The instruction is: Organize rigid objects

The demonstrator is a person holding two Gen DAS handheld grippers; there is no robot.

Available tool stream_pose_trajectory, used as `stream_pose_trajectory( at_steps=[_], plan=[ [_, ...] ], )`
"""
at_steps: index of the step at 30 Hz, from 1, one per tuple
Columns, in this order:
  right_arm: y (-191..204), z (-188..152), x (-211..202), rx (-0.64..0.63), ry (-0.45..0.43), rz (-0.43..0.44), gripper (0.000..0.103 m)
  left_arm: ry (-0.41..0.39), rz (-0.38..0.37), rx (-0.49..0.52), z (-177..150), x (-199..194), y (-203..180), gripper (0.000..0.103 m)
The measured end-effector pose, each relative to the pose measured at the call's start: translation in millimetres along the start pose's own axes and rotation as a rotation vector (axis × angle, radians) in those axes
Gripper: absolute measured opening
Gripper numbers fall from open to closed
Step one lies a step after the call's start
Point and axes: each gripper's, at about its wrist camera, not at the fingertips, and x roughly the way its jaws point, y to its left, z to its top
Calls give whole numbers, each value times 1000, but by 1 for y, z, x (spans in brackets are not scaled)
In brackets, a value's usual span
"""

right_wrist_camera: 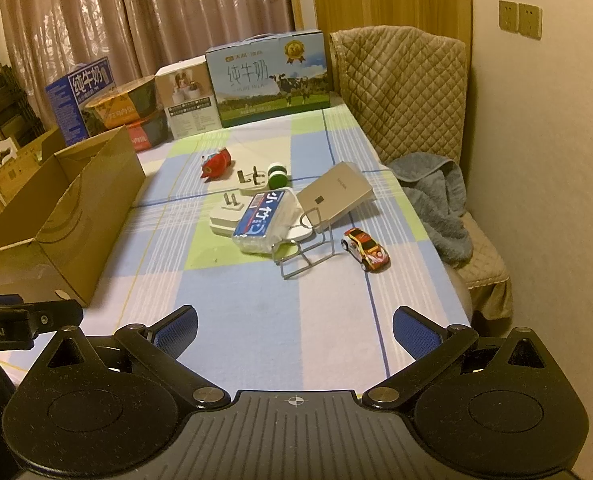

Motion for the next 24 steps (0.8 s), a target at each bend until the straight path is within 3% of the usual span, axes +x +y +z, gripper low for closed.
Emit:
stream_pose_trajectory(
  at_steps=[4,13,18,24],
  plan=[
    [-1,3,-3,12,-13,-1,101,1,-15,12,5,4,-1,102],
    [-17,34,-9,-107,-65,-50,101,-24,-98,40,24,22,-8,102],
    [-42,56,-3,-110,-39,-41,101,-23,-138,97,34,42,-17,102],
    [-63,65,20,-183,8,-22,101,-44,-263,224,38,70,-30,102]
  ],
)
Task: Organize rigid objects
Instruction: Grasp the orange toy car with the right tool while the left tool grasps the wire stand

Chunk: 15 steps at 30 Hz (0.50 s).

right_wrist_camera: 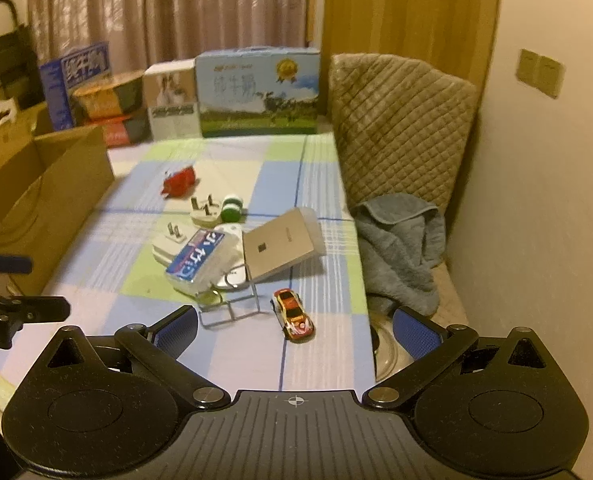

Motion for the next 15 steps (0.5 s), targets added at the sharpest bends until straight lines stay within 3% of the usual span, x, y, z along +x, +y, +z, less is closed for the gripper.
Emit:
stream_pose_trajectory(
  at_steps=[4,9,12,15],
  plan=[
    [-12,-3,21,-37,37,39,101,4,-68,123,0,25,-7,99],
    [-29,-4,53,-45,90,90,99,36,-156,210,0,62,-9,85],
    [-34,-4,72,-66,120,124,82,68,-210,253,0,83,-13,73],
    [-38,-5,89,-94,149,148,73,94,-236,299,0,102,-19,65]
  ],
)
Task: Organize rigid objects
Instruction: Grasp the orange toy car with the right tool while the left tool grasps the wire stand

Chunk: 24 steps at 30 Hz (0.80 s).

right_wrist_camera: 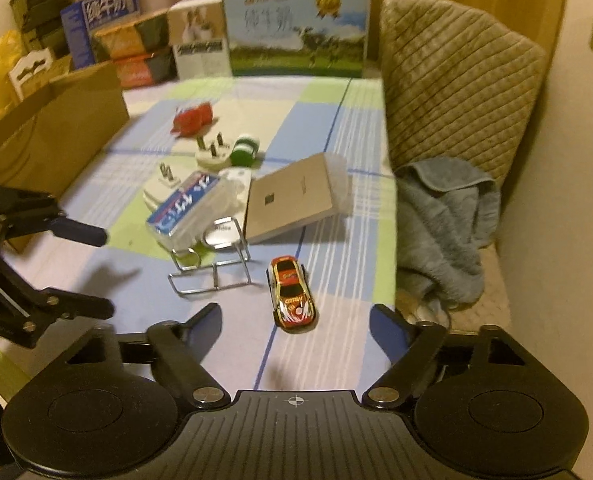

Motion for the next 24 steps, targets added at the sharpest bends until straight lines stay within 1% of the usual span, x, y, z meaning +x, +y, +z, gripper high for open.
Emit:
stream_pose_trajectory(
  at_steps=[2,3,5,6,9,10,13,14,15,16,18,21,23,24],
  plan=[
    [-2,0,10,-21,12,19,68,5,-18,28,2,11,-2,64],
    [-2,1,15,-29,14,25,65,5,-21,47,3,17,-4,61],
    [-3,0,22,-40,25,37,60,3,-20,72,6,24,-6,58],
    [-4,0,25,-46,29,41,57,1,-19,83,6,29,-7,58],
    [-4,0,35,-56,39,44,53,4,-10,90,8,41,-6,57],
    [-4,1,38,-58,40,45,52,4,-9,90,9,44,-5,56],
    [-2,1,44,-65,32,30,51,5,-12,76,10,52,-5,51],
    [-2,1,46,-67,30,30,51,3,-11,72,10,53,-5,48],
    [-1,1,50,-69,29,34,51,1,-8,67,10,54,-6,41],
    [-1,1,53,-72,28,36,51,-2,-7,59,10,55,-6,37],
    [-1,2,59,-75,26,30,51,-11,4,34,10,55,-5,23],
    [-3,6,66,-66,23,25,51,-9,5,-1,9,51,-5,23],
    [-3,9,71,-69,25,23,51,-4,18,-3,6,47,-7,23],
    [-3,10,73,-72,26,21,50,-2,28,0,3,44,-8,23]
  ],
)
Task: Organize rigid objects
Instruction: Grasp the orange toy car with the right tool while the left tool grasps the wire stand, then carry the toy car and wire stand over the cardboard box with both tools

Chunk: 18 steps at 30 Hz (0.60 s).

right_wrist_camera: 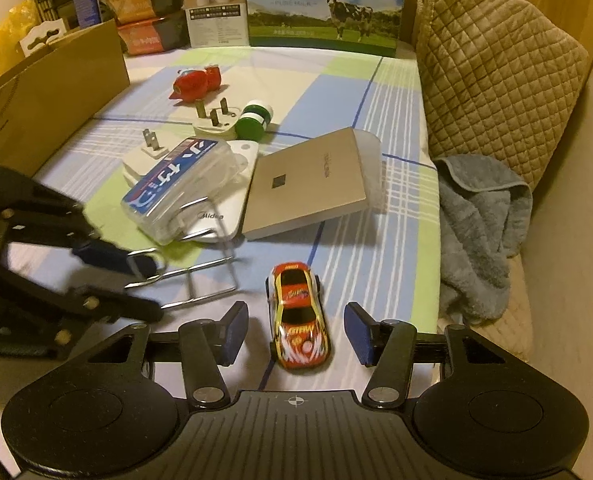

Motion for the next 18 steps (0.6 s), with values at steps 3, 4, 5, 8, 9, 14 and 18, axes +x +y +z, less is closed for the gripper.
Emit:
stream_pose_trajectory(
  at_steps=[3,4,5,8,9,14,18],
  plan=[
    [0,2,4,-2,4,-1,30,-1,10,-19,-9,-9,0,23],
    [1,1,4,-2,2,-7,28,-3,12,-25,-12,-12,-1,23],
    [1,1,3,1,2,-9,28,-6,14,-29,-14,-13,-1,23],
    [4,-3,1,0,5,-5,28,-10,16,-33,-16,-15,-1,23],
    [6,-4,-1,1,6,-3,28,-12,15,-31,-15,-15,-1,24],
    [3,-9,-5,60,6,-7,27,-19,16,-19,-10,-10,-1,27],
    [0,-11,-6,89,7,7,27,-26,12,-14,-10,-8,0,31]
  ],
)
